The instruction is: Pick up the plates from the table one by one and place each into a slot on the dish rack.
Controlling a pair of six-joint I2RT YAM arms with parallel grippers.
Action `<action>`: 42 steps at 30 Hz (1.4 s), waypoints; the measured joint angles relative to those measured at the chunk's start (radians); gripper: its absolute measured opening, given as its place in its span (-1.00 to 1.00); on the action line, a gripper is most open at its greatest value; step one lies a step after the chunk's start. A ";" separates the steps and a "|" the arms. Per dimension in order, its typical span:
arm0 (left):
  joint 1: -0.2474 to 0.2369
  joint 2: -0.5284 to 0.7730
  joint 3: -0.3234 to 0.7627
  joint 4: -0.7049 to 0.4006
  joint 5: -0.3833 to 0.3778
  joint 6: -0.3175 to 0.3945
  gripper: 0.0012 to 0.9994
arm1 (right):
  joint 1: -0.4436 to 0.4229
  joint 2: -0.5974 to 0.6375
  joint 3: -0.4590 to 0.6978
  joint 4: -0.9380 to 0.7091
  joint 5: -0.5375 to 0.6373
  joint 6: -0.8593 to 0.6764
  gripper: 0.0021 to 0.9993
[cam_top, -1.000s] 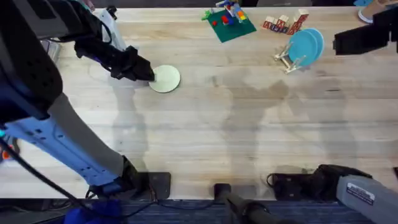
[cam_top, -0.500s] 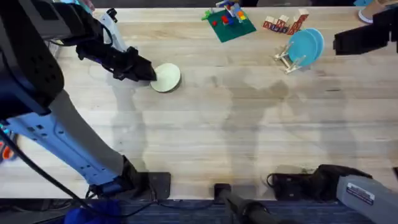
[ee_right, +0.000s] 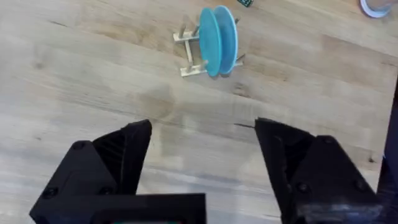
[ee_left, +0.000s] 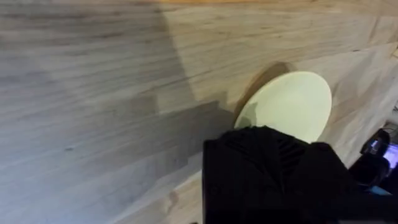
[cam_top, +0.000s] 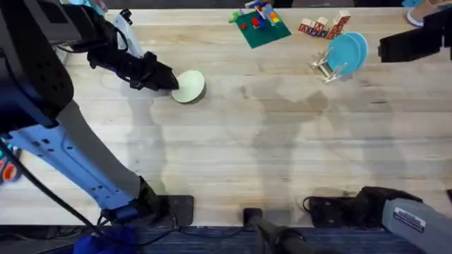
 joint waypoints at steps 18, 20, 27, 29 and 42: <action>0.004 0.013 -0.043 0.079 0.100 -0.009 -0.92 | 0.000 0.000 0.000 0.000 -0.100 0.000 0.99; 0.004 0.013 -0.053 0.090 0.114 -0.011 -0.92 | 0.000 0.000 0.000 0.000 -0.134 0.001 0.99; 0.004 0.013 -0.065 0.098 0.132 -0.012 -0.92 | 0.003 0.010 0.001 0.000 -0.283 0.070 0.99; 0.004 0.013 -0.065 0.099 0.132 -0.011 -0.92 | 0.014 0.031 0.002 0.001 -0.327 0.104 0.99; 0.004 0.013 -0.065 0.098 0.132 -0.011 -0.92 | 0.286 0.290 0.002 0.204 -0.478 0.321 0.99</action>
